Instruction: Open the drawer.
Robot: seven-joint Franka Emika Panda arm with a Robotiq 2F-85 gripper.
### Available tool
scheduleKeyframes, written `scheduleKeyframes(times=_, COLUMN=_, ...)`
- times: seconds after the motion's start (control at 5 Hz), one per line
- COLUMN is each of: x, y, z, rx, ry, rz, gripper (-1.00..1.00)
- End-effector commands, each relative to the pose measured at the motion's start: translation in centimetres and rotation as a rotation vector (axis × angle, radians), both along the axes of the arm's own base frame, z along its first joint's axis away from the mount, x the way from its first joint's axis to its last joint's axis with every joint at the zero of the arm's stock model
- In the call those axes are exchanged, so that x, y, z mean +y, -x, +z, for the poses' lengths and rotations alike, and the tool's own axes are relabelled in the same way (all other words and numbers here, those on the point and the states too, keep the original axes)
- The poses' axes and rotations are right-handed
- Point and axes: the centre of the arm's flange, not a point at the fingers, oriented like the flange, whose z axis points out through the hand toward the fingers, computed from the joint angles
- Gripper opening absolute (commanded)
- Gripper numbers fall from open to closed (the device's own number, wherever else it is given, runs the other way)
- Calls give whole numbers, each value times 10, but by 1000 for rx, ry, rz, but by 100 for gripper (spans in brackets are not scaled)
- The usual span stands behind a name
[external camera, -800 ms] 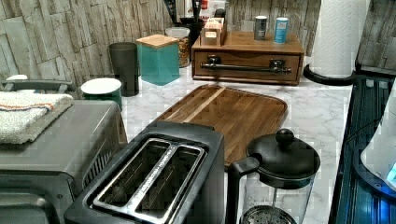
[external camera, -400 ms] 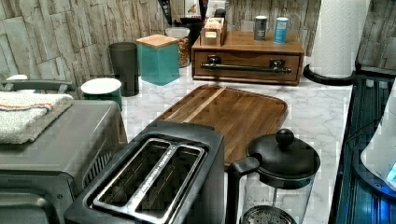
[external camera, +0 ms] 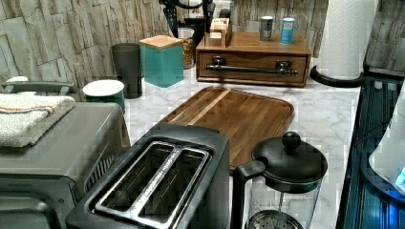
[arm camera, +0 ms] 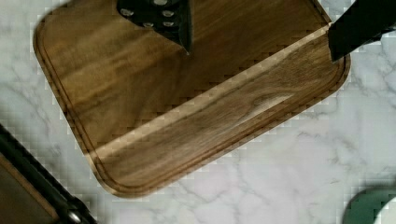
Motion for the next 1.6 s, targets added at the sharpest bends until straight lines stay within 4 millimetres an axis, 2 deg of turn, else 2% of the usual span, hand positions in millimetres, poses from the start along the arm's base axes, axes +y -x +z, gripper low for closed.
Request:
scheduleKeyframes(times=0.2, x=-38, y=74, z=-13, rx=2, ry=-10, rz=425, gripper=100)
scheduleKeyframes(times=0.4, x=-73, y=87, z=-31, rx=-35, ry=0, rz=579, gripper=100)
scheduleKeyframes(times=0.6, x=-105, y=90, z=-46, rx=-50, ry=4, rz=709, gripper=100)
scheduleKeyframes(times=1.0, x=-154, y=93, z=-52, rx=-74, ry=16, rz=857, gripper=100)
scheduleKeyframes(times=1.2, x=-172, y=98, z=-51, rx=-117, ry=72, rz=928, gripper=100)
scheduleKeyframes(times=1.6, x=-201, y=96, z=-68, rx=-126, ry=114, rz=989, gripper=100)
